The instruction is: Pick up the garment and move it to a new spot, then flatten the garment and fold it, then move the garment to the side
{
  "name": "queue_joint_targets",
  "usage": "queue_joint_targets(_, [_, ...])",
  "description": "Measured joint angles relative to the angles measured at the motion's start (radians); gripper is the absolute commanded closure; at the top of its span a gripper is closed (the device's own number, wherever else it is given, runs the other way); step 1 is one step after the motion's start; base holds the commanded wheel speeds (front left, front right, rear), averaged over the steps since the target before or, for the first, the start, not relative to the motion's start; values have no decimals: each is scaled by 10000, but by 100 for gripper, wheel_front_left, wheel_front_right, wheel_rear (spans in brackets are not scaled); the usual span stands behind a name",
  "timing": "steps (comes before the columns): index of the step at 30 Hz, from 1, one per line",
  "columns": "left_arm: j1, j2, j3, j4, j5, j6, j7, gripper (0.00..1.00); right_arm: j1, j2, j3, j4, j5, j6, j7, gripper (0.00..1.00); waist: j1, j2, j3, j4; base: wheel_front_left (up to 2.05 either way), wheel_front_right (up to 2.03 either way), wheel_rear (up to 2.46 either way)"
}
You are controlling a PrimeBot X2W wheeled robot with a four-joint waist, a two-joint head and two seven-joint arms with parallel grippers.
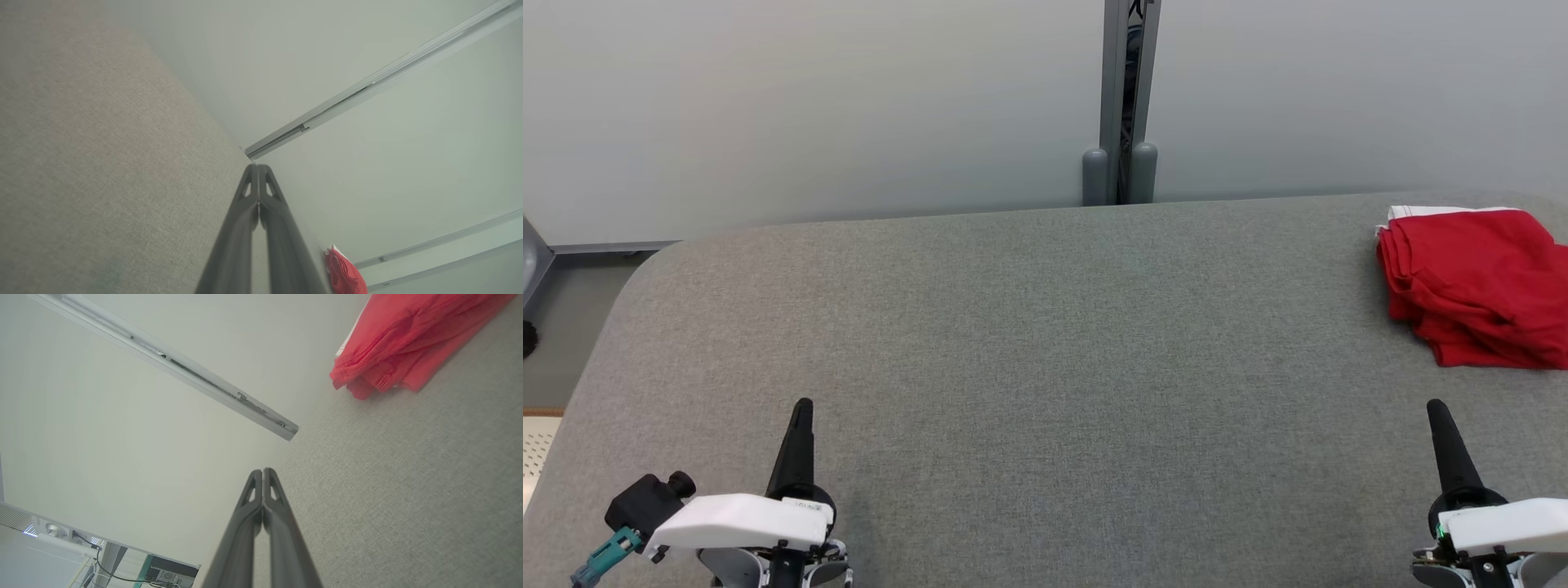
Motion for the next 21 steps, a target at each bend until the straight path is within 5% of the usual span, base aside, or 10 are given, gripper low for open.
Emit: queue_joint_targets(21, [-563, -2, 215, 284, -1983, -234, 454, 100, -431, -4, -476, 242, 1950, 0, 648, 100, 0, 0, 88, -26, 0, 0, 0])
